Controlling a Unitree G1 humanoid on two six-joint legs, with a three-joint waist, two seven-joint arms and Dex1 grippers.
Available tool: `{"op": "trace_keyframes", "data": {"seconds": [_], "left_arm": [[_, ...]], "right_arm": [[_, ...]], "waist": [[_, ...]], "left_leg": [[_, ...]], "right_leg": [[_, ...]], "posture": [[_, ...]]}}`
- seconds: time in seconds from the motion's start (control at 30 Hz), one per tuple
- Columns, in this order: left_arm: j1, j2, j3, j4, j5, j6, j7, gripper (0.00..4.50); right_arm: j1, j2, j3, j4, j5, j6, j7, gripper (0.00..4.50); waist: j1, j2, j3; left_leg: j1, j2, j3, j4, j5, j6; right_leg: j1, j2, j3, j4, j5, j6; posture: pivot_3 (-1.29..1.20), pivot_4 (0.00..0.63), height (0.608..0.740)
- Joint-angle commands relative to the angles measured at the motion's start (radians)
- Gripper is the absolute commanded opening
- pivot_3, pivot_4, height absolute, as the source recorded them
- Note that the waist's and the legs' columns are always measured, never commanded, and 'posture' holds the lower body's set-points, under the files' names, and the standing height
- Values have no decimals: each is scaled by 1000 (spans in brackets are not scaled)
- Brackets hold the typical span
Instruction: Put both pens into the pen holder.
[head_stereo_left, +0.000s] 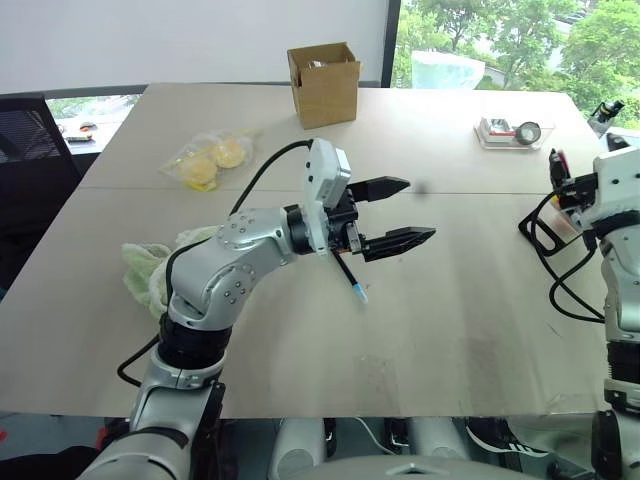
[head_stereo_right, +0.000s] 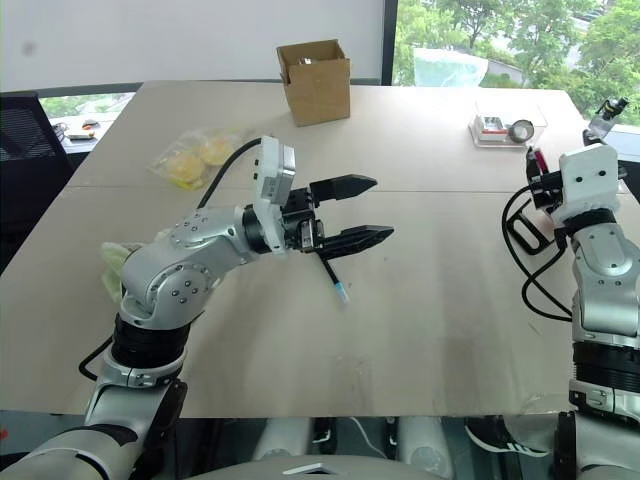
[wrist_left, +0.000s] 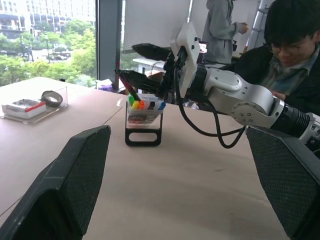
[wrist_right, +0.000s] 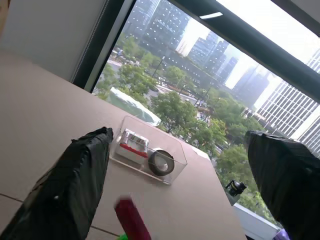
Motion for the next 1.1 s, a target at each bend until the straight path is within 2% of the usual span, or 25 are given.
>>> {"op": "trace_keyframes", "data": {"seconds": [0.03,0.13,0.23,0.27,0.37,0.47,0.53,0.63,0.8,1.03,1.1], "left_arm": [[25,11,43,-43,3,-10,28,4500],[67,17,68,-56,28,-13,81,4500],[123,8,120,-94,32,67,234,4500],[131,0,139,-112,23,128,307,4500],[89,-93,249,-151,-11,534,627,4500],[-8,-208,303,-155,79,792,800,4500],[-87,-332,361,-85,163,893,938,4500],[-131,-450,404,-3,187,916,1042,4500],[-153,-581,432,181,171,916,1181,4500],[-226,-552,380,424,130,916,1285,4500],[-236,-557,365,476,114,916,1279,3953]], "right_arm": [[-23,-30,-35,-162,47,80,7,4419],[-49,-48,-2,-268,102,212,53,4419],[-70,-68,60,-406,245,406,158,4419],[-59,-70,69,-454,332,487,198,4419],[25,-127,120,-600,479,573,351,4419],[121,-188,138,-655,526,554,476,4419],[182,-235,130,-653,547,505,588,4419],[209,-271,113,-620,564,458,678,4419],[242,-310,68,-533,558,389,781,4419],[312,-333,-26,-542,577,407,772,4419],[350,-331,-45,-571,576,414,761,4500]], "waist": [[-1,0,0],[-3,0,0],[-3,0,0],[-2,0,0],[15,-1,0],[33,-4,2],[38,-6,3],[37,-8,3],[28,-9,4],[49,-6,0],[52,-5,-2]], "left_leg": [[0,0,0,0,0,0],[0,1,0,0,0,0],[1,1,0,0,0,0],[1,1,0,0,0,0],[0,1,-3,0,-1,2],[-2,0,-6,2,-4,6],[-3,-2,-6,4,-5,8],[-2,-7,-8,7,-6,10],[-1,-13,-15,7,-6,11],[1,-15,-22,6,-6,11],[1,-16,-23,7,-6,11]], "right_leg": [[0,0,0,0,0,0],[0,0,0,0,0,0],[0,0,0,0,0,0],[0,0,1,0,0,-1],[1,0,-1,0,1,-1],[2,0,-2,0,0,0],[2,-1,-1,0,0,1],[5,-1,2,-1,0,2],[5,-1,6,-1,2,5],[7,-1,4,1,2,5],[7,-1,4,1,2,5]], "posture": [[0,150,740],[0,150,740],[0,150,740],[0,150,740],[0,150,740],[0,150,740],[0,150,740],[0,150,740],[0,150,740],[0,150,740],[0,150,740]]}}
